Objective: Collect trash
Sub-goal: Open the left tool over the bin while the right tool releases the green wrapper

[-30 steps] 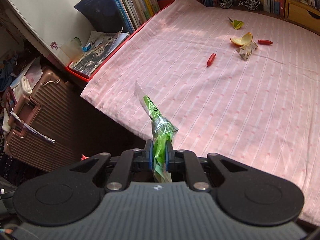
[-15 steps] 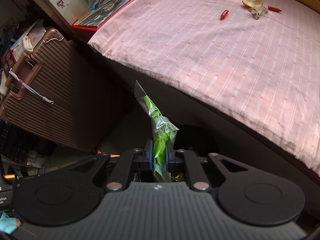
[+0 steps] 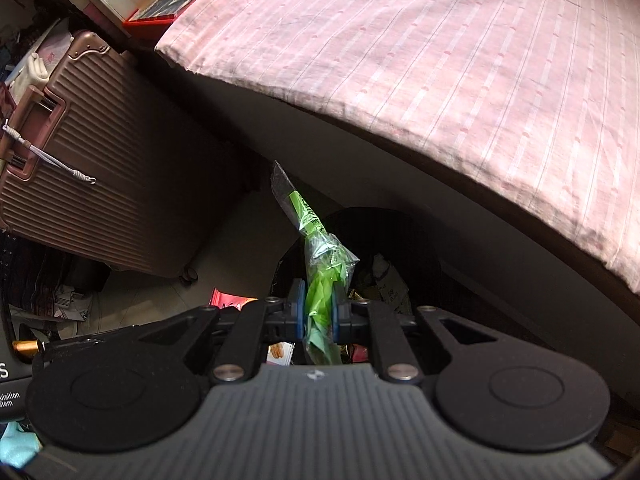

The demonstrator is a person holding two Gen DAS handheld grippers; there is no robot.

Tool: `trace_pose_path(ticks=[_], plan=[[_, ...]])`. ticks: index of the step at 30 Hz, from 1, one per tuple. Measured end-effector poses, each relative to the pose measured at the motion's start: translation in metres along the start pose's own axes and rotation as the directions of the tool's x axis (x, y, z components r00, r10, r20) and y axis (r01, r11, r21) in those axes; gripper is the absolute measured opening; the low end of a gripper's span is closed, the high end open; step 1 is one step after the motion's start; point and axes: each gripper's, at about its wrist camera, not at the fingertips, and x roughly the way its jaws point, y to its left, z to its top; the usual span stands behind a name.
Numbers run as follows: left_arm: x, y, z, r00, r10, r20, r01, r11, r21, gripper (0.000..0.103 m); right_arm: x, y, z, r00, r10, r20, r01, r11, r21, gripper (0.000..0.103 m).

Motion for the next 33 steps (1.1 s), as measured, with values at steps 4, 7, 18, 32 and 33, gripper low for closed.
trace_pose_path(ticks=[4,7,18,32,33], plan=[[0.011,-0.004,0.001,0.999,0.008,-0.037,-0.007,1.0,0.012,0.017,0.007,-0.001,-0.004,1.0,-0.006,-0.027,0.006,1.0,-0.003,0.017],[0.017,-0.008,-0.001,0.999,0.009,-0.051,-0.009,1.0,0.013,0.017,0.012,-0.002,-0.007,0.999,-0.013,-0.044,0.013,1.0,-0.003,0.017],[0.018,-0.006,-0.003,0.999,0.012,-0.038,-0.012,1.0,0.003,0.026,0.016,-0.01,-0.007,0.998,-0.006,-0.055,0.007,1.0,0.017,0.033],[0.01,-0.01,0.005,0.998,0.058,0.001,-0.058,0.998,-0.007,0.054,0.009,-0.016,-0.001,1.0,-0.001,-0.016,0.002,0.999,0.037,0.058],[0.008,-0.012,0.006,0.998,0.06,0.008,-0.06,0.998,-0.008,0.055,0.008,-0.016,0.0,1.0,-0.002,-0.011,0.002,0.999,0.038,0.058]])
